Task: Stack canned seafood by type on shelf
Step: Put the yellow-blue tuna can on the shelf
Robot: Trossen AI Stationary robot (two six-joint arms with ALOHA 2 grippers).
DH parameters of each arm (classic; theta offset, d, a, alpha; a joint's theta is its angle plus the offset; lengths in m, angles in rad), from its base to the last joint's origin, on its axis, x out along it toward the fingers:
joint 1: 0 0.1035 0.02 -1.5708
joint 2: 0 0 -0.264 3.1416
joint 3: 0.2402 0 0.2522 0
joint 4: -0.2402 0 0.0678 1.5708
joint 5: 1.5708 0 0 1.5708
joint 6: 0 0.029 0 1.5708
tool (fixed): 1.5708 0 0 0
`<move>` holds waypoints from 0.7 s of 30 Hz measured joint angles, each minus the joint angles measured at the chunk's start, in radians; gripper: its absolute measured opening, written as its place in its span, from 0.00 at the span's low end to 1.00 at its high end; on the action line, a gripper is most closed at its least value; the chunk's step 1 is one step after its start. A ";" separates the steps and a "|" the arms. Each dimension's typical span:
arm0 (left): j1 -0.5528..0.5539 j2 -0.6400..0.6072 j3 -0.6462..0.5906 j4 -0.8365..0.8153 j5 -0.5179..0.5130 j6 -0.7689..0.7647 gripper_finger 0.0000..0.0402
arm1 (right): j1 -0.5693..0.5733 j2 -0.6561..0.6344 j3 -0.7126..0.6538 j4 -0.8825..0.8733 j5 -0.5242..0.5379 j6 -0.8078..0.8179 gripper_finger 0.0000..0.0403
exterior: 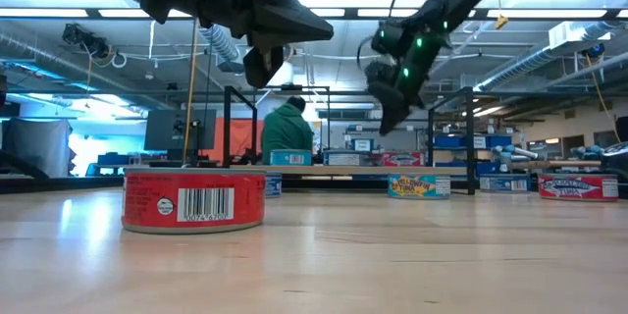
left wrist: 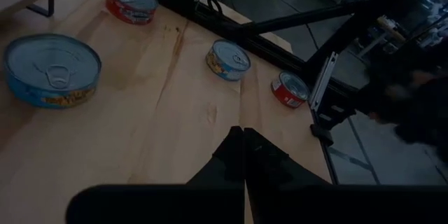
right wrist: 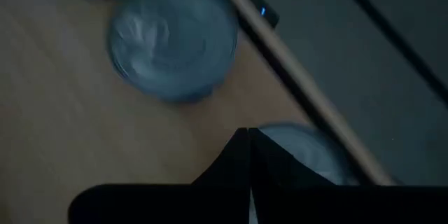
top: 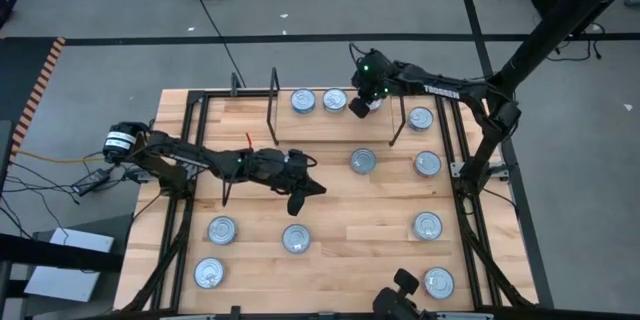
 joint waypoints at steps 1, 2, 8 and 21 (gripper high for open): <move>0.000 -0.003 0.000 -0.003 0.003 0.006 0.00 | 0.006 -0.012 0.018 -0.015 0.003 -0.008 0.01; 0.000 -0.007 0.000 -0.004 0.003 0.015 0.00 | 0.016 -0.023 0.032 -0.028 0.003 -0.017 0.01; 0.000 -0.050 0.000 -0.024 0.005 0.054 0.00 | 0.115 -0.142 0.043 0.009 -0.061 -0.014 0.01; -0.023 -0.200 0.001 -0.300 -0.007 0.124 0.00 | 0.476 -0.299 -0.104 0.175 -0.083 0.165 0.00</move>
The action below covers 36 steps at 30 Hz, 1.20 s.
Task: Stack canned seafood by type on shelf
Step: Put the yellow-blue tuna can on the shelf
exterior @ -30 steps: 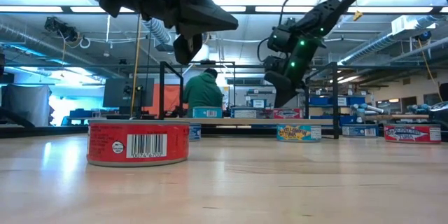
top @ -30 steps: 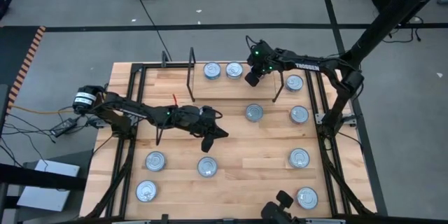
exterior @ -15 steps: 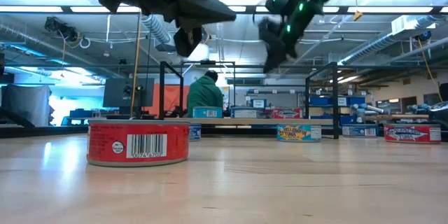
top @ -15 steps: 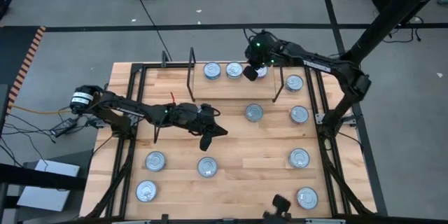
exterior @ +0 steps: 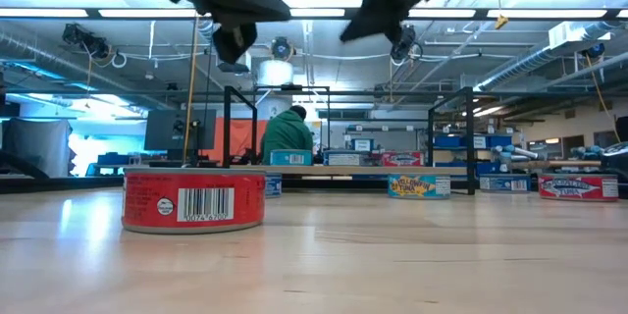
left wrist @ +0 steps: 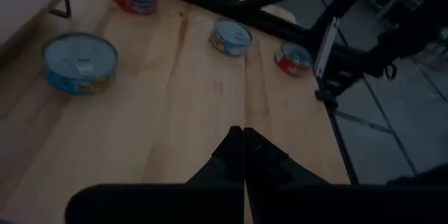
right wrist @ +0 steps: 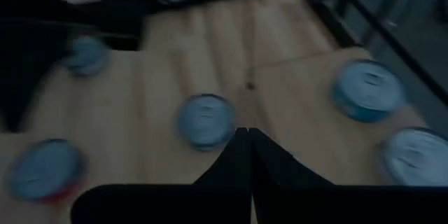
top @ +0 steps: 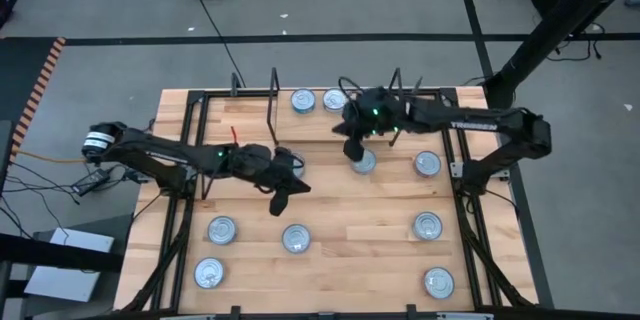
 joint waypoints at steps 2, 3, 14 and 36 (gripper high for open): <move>-0.017 -0.016 0.000 -0.050 0.000 0.002 0.00 | 0.050 -0.021 -0.017 0.004 0.000 0.030 0.00; -0.028 -0.022 0.000 -0.078 0.000 0.001 0.00 | 0.073 -0.032 -0.028 0.010 0.003 0.048 0.00; -0.197 -0.032 0.000 -0.231 0.000 -0.048 0.00 | 0.347 -0.121 -0.225 0.196 0.116 0.292 0.00; -0.456 -0.032 0.000 -0.403 -0.057 -0.419 0.00 | 0.576 -0.198 -0.279 -0.001 0.217 0.533 0.00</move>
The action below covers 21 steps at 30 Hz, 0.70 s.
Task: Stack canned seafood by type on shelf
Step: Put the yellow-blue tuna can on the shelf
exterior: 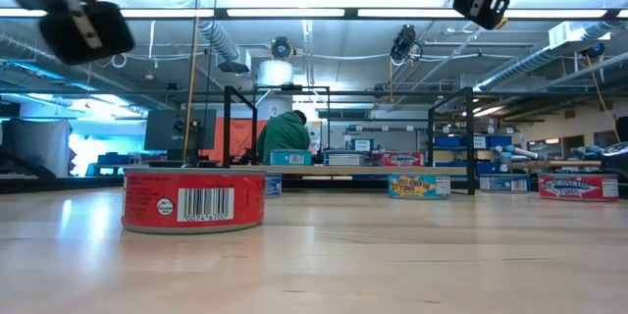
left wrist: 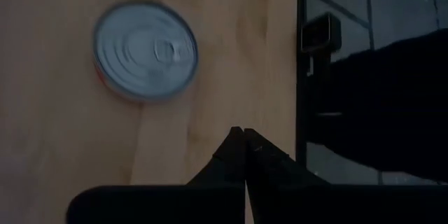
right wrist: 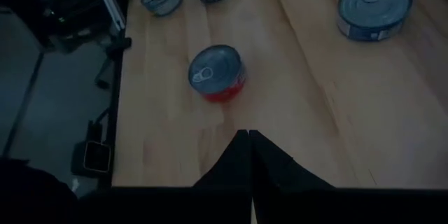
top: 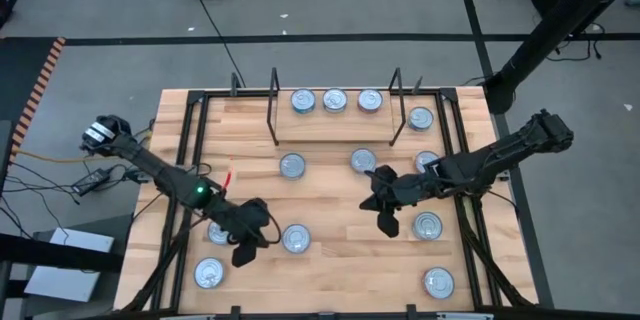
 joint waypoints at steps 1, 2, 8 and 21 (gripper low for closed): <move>-0.012 0.000 0.000 -0.007 -0.003 -0.013 0.00 | 0.003 0.000 0.000 -0.003 -0.002 0.002 0.00; -0.023 0.000 0.000 -0.012 -0.004 -0.027 0.00 | 0.006 -0.002 0.000 -0.011 -0.004 0.008 0.00; -0.080 0.000 0.000 -0.033 -0.005 -0.076 0.00 | 0.015 -0.010 0.001 -0.045 -0.016 0.042 0.00; -0.108 0.000 0.000 -0.085 -0.048 -0.078 0.00 | -0.029 -0.010 0.042 -0.209 -0.027 0.031 0.01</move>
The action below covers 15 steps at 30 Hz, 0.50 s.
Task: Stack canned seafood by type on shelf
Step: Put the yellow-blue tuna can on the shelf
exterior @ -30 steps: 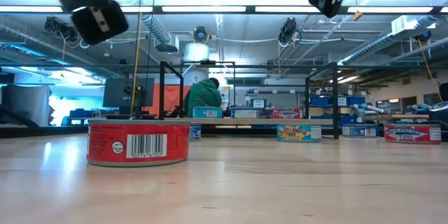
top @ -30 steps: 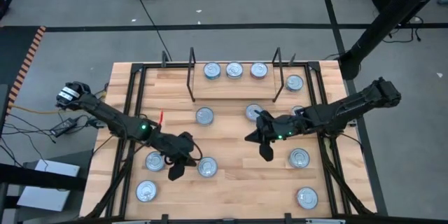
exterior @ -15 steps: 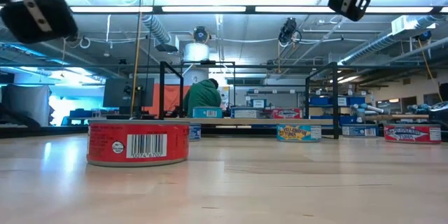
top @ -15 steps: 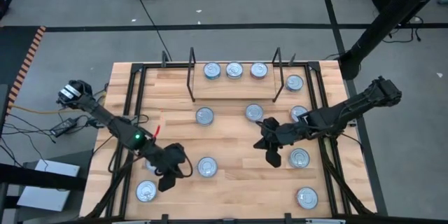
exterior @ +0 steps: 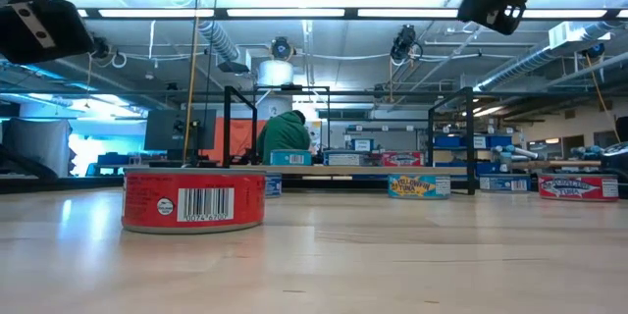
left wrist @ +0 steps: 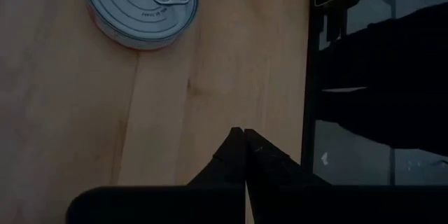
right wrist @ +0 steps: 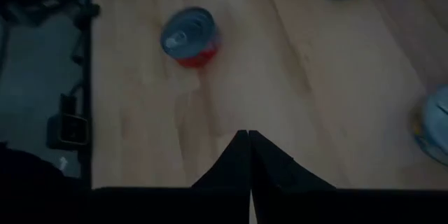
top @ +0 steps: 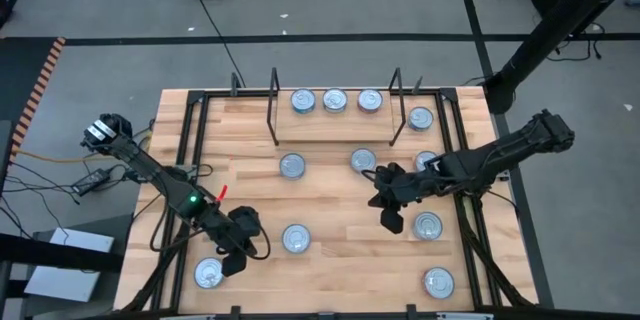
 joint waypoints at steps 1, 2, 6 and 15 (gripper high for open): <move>0.000 0.000 0.000 0.000 -0.001 0.000 0.00 | -0.006 0.000 0.007 -0.021 0.000 -0.009 0.01; 0.000 0.000 0.000 0.000 -0.001 0.000 0.00 | -0.014 0.000 0.015 -0.040 0.000 -0.016 0.01; 0.000 0.000 0.000 0.005 -0.004 0.001 0.00 | -0.062 0.000 0.021 -0.085 -0.001 -0.034 0.02; 0.000 0.000 0.000 0.033 -0.017 0.001 0.00 | -0.219 0.008 0.017 -0.102 -0.005 -0.116 0.02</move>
